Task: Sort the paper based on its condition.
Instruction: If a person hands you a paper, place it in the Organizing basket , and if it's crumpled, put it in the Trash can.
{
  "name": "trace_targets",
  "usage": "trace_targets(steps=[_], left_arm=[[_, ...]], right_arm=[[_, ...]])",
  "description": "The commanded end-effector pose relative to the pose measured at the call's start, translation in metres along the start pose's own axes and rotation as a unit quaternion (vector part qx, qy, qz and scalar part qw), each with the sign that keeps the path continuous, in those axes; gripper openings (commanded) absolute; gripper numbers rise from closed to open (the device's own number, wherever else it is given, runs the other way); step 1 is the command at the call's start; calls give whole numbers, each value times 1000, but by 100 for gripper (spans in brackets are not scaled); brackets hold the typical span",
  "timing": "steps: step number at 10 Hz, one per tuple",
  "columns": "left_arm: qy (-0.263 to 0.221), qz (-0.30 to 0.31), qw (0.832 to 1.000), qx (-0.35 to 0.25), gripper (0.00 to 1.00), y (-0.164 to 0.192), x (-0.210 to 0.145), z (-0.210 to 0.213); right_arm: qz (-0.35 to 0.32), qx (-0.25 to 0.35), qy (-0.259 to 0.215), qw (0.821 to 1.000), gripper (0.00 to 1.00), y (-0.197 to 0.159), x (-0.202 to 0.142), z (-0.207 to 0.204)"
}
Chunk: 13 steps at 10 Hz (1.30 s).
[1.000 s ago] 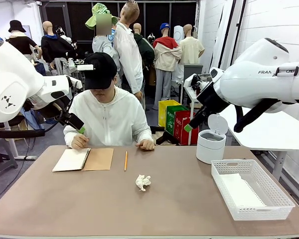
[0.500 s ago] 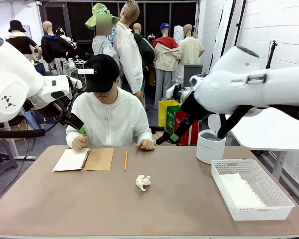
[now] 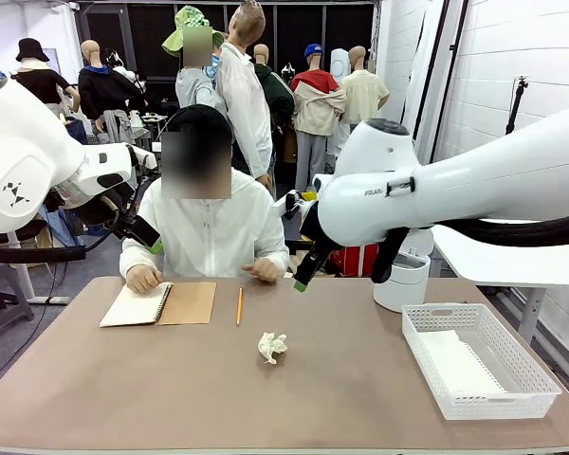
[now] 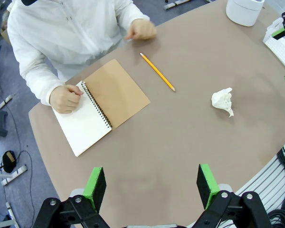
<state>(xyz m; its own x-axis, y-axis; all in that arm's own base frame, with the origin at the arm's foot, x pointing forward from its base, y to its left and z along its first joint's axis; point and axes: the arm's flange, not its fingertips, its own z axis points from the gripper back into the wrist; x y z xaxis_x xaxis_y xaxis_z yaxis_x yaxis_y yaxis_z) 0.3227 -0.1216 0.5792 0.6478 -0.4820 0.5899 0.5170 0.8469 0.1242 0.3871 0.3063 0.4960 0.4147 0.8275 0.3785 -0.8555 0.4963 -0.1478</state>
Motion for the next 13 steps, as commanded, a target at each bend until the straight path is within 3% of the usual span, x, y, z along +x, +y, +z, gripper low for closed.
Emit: trace_targets(steps=[1, 9, 13], left_arm=[[-2, 2, 1000, -2, 100, 1, 0, 0], [-2, 2, 1000, -2, 100, 1, 0, 0], [-2, 2, 1000, -2, 100, 1, 0, 0]], right_arm=[[-17, -13, 19, 1000, 100, -4, 9, -20], [-10, 4, 22, 1000, 100, -4, 0, -24], [-14, 7, 27, 1000, 100, -8, 35, -72]])
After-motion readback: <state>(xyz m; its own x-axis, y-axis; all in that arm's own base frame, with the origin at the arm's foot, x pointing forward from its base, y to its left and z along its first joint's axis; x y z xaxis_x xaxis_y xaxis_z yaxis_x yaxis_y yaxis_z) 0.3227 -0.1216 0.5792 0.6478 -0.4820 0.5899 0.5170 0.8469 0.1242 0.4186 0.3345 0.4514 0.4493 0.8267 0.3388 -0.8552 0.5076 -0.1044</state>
